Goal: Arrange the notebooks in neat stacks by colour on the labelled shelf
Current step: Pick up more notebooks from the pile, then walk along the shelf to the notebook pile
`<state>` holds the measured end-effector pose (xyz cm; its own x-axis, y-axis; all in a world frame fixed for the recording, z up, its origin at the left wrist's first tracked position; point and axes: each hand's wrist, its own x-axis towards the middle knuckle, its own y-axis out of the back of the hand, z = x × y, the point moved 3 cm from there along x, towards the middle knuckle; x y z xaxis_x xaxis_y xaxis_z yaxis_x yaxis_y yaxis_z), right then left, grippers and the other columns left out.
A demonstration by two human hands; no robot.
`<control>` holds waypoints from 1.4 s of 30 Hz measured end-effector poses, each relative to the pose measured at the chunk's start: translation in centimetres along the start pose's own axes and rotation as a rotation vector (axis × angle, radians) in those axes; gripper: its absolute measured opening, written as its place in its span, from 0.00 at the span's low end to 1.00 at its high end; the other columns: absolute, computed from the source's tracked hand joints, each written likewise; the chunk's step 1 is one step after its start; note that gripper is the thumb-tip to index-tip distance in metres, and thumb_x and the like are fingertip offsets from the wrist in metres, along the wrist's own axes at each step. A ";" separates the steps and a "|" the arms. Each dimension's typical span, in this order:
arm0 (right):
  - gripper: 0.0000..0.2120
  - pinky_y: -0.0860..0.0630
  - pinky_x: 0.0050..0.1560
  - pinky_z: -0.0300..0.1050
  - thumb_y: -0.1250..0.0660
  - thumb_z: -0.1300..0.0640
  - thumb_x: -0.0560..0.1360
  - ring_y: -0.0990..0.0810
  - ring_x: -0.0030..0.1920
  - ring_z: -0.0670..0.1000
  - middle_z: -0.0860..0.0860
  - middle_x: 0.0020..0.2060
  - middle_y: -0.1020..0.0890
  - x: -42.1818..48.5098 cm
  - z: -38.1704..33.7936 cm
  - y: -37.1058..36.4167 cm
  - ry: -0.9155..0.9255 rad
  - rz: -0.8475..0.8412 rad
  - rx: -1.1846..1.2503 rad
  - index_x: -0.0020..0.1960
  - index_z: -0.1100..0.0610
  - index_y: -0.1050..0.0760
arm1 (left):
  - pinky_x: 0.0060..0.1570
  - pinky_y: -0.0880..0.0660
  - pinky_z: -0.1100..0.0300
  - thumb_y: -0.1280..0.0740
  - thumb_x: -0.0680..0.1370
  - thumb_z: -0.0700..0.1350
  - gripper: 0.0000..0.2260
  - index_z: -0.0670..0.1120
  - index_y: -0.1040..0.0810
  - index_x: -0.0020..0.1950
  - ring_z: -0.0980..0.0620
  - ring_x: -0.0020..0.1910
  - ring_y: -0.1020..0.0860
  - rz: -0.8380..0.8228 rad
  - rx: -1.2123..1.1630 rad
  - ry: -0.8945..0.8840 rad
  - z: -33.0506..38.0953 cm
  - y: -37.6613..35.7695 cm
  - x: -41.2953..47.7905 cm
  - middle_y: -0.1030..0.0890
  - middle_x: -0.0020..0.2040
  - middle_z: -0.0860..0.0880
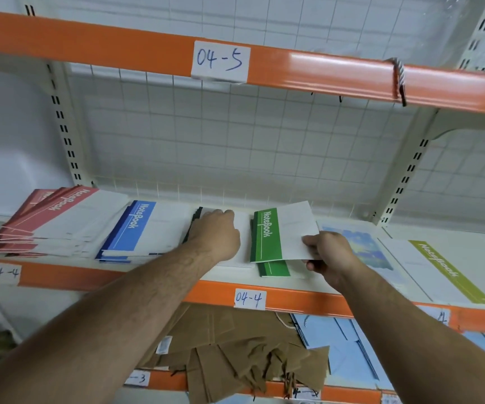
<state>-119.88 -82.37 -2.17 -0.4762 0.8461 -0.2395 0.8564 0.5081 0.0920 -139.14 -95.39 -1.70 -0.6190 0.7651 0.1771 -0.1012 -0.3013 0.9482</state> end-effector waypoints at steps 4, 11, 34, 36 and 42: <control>0.06 0.32 0.25 0.42 0.37 0.65 0.76 0.26 0.31 0.56 0.60 0.38 0.22 1.6 0.2 1.4 -0.005 0.000 -0.146 0.51 0.67 0.25 | 0.63 0.29 0.51 0.42 0.82 0.48 0.18 0.44 0.29 0.71 0.46 0.67 0.29 -0.004 0.017 0.007 1.2 -0.8 0.4 0.26 0.69 0.47; 0.10 0.29 0.26 0.38 0.38 0.59 0.73 0.22 0.28 0.54 0.57 0.30 0.20 3.0 -0.7 2.0 0.138 0.047 -0.791 0.36 0.62 0.26 | 0.61 0.28 0.51 0.41 0.81 0.48 0.18 0.45 0.29 0.70 0.46 0.65 0.27 -0.005 0.040 0.097 2.4 -1.3 -0.2 0.25 0.68 0.47; 0.21 0.27 0.51 0.49 0.43 0.42 0.80 0.26 0.61 0.56 0.54 0.60 0.24 4.0 -0.5 4.3 0.531 0.027 -1.359 0.64 0.56 0.27 | 0.66 0.31 0.52 0.40 0.81 0.58 0.23 0.45 0.29 0.71 0.47 0.68 0.27 -0.039 -0.014 0.079 8.2 -2.6 -0.8 0.24 0.68 0.48; 0.27 0.31 0.64 0.53 0.45 0.38 0.80 0.33 0.69 0.57 0.53 0.69 0.28 3.6 -0.3 5.4 0.536 0.025 -1.395 0.70 0.54 0.30 | 0.74 0.40 0.48 0.44 0.82 0.60 0.27 0.47 0.36 0.78 0.47 0.75 0.36 -0.098 0.036 0.000 9.2 -3.3 -0.1 0.32 0.75 0.49; 0.36 0.53 0.77 0.62 0.51 0.30 0.78 0.53 0.80 0.56 0.50 0.81 0.48 1.4 0.2 9.7 0.336 0.040 -1.436 0.80 0.47 0.47 | 0.78 0.55 0.46 0.52 0.83 0.62 0.30 0.52 0.52 0.82 0.50 0.81 0.54 -0.235 0.086 -0.224 14.2 -4.6 0.6 0.51 0.82 0.52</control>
<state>-112.24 -76.27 -1.82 -0.6524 0.7579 -0.0021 0.0375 0.0350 0.9987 -128.00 -85.53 -2.22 -0.3993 0.9168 -0.0051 -0.1487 -0.0593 0.9871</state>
